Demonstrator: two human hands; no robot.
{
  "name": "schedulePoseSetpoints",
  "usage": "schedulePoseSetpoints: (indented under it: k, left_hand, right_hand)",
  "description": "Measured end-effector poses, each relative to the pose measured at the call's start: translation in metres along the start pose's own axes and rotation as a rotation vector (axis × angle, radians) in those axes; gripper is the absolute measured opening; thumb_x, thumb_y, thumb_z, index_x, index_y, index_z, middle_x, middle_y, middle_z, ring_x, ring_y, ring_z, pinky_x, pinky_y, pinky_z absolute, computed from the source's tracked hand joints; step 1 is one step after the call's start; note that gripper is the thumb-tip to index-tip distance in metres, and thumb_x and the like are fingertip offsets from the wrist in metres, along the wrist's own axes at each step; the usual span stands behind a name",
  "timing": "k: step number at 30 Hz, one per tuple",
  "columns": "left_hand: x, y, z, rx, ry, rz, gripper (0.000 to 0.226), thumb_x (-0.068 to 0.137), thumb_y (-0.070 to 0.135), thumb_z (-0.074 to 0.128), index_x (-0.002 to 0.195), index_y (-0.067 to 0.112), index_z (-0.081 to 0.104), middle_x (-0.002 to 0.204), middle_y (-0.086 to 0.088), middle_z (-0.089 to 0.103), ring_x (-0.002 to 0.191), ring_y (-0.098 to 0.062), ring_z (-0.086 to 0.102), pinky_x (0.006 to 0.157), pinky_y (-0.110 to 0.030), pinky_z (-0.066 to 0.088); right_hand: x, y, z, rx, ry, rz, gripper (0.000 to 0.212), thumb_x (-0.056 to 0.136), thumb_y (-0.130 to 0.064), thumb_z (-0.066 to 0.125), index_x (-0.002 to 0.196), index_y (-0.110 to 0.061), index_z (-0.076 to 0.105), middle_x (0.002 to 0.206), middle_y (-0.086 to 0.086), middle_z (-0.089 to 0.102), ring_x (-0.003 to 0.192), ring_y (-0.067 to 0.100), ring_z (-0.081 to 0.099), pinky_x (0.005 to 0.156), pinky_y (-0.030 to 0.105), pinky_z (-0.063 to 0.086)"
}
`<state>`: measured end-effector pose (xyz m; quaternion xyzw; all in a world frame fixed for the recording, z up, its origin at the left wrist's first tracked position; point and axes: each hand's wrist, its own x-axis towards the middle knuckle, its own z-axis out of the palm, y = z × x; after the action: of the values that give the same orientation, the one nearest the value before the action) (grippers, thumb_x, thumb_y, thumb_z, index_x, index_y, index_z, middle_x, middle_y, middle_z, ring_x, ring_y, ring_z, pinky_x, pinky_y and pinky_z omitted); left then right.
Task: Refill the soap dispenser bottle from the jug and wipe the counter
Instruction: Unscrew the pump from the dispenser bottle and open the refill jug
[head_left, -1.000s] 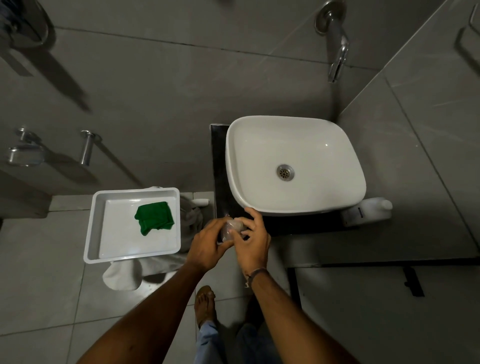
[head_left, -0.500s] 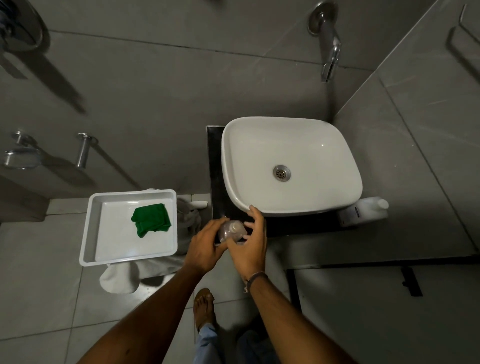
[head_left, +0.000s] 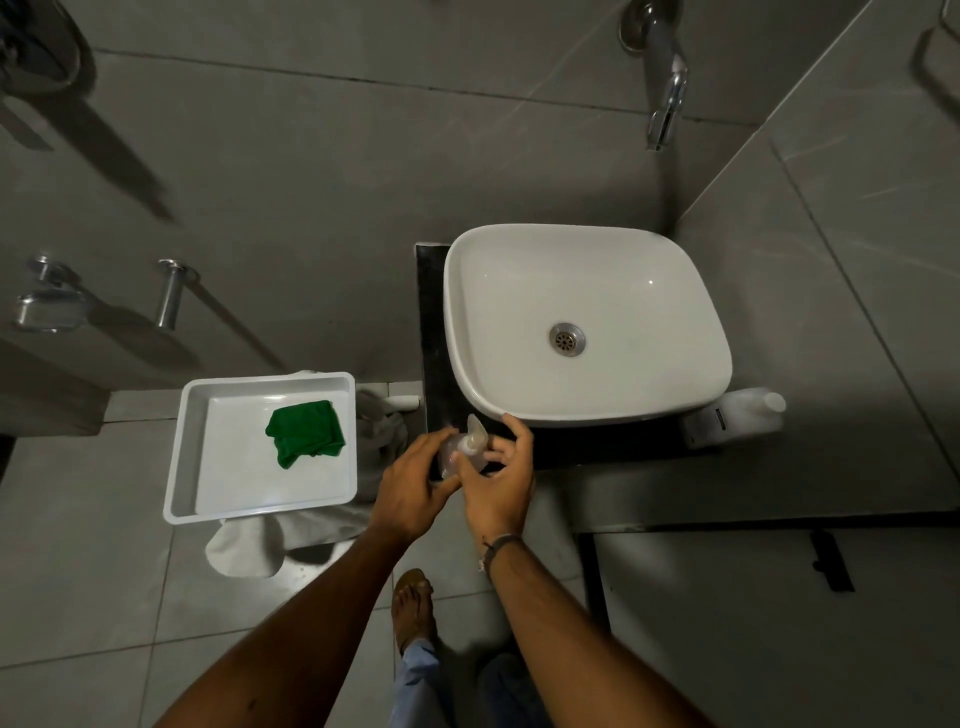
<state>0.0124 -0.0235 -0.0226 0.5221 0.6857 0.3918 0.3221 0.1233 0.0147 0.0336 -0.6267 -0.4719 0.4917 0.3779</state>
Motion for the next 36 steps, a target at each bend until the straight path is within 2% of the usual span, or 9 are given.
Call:
schedulePoseSetpoints:
  k: [2,7,12,16,22,25,28,31,36]
  left_hand:
    - [0.0,0.001,0.0,-0.002,-0.004,-0.006,0.07,0.089,0.058,0.06,0.144,0.015,0.059,0.132,-0.002,0.068,0.113,-0.007,0.061,0.094,-0.009,0.044]
    - [0.0,0.002,-0.001,-0.023,-0.016,0.005,0.067,0.093,0.053,0.057,0.145,0.01,0.059,0.135,-0.006,0.068,0.121,-0.017,0.066,0.101,-0.035,0.057]
    - [0.001,0.002,-0.001,-0.013,-0.024,-0.005,0.067,0.092,0.047,0.069,0.145,0.009,0.059,0.136,-0.007,0.067,0.122,-0.018,0.065,0.102,-0.029,0.054]
    - [0.001,0.002,-0.003,-0.002,-0.025,-0.012,0.073,0.087,0.057,0.069,0.144,0.013,0.059,0.133,0.001,0.067,0.118,-0.009,0.061,0.093,-0.002,0.04]
    - [0.002,-0.006,-0.005,0.023,-0.048,-0.026,0.064,0.089,0.037,0.082,0.145,0.015,0.059,0.133,0.0,0.068,0.117,-0.008,0.061,0.094,-0.005,0.039]
    - [0.001,-0.005,-0.005,0.019,-0.045,-0.023,0.065,0.09,0.045,0.08,0.144,0.017,0.059,0.132,0.002,0.068,0.116,-0.007,0.06,0.092,-0.002,0.037]
    - [0.002,-0.003,-0.005,0.018,-0.045,-0.02,0.069,0.088,0.056,0.074,0.143,0.018,0.059,0.13,0.01,0.063,0.115,-0.005,0.059,0.091,-0.001,0.037]
    - [0.003,-0.004,-0.005,0.037,-0.053,-0.026,0.064,0.09,0.049,0.077,0.143,0.019,0.059,0.131,0.007,0.065,0.116,-0.006,0.059,0.091,-0.001,0.036]
    - [0.003,-0.005,-0.004,0.041,-0.047,-0.031,0.066,0.089,0.051,0.077,0.143,0.018,0.059,0.129,0.014,0.061,0.116,-0.005,0.058,0.091,0.0,0.036]
  right_hand:
    - [-0.001,0.001,-0.002,0.024,-0.03,-0.003,0.075,0.084,0.003,0.077,0.141,-0.036,0.048,0.116,-0.009,0.073,0.109,0.008,0.07,0.094,0.038,0.062]
    - [-0.006,-0.002,-0.003,0.028,-0.008,-0.028,0.089,0.072,-0.007,0.091,0.142,-0.038,0.045,0.123,-0.013,0.065,0.107,0.007,0.068,0.082,0.023,0.063]
    - [-0.001,-0.012,-0.004,0.051,0.004,-0.039,0.073,0.084,-0.002,0.081,0.123,-0.054,0.049,0.116,-0.009,0.072,0.107,0.006,0.071,0.088,0.023,0.062]
    - [0.001,-0.026,-0.032,0.228,0.066,-0.069,0.063,0.082,0.007,0.08,0.128,-0.03,0.058,0.111,0.0,0.078,0.104,0.009,0.075,0.083,0.019,0.06]
    - [0.033,-0.029,-0.106,0.452,0.475,0.1,0.052,0.083,0.005,0.081,0.124,-0.015,0.056,0.1,-0.002,0.079,0.092,0.015,0.076,0.075,0.031,0.062]
    - [0.053,-0.008,-0.118,0.435,0.573,0.316,0.051,0.084,-0.001,0.082,0.129,0.003,0.058,0.121,0.022,0.073,0.103,0.035,0.074,0.068,0.034,0.06]
    - [0.071,0.011,-0.106,0.434,0.533,0.451,0.045,0.086,0.004,0.078,0.126,0.012,0.059,0.122,0.038,0.067,0.074,0.031,0.068,0.063,0.036,0.054]
    - [0.087,0.017,-0.086,0.462,0.495,0.524,0.033,0.084,0.011,0.077,0.107,0.0,0.056,0.105,0.039,0.069,0.052,0.018,0.056,0.066,0.047,0.058]
    - [0.107,0.022,-0.064,0.381,0.478,0.562,0.076,0.076,0.008,0.084,0.137,0.001,0.04,0.112,0.033,0.067,0.067,0.025,0.061,0.068,0.047,0.059]
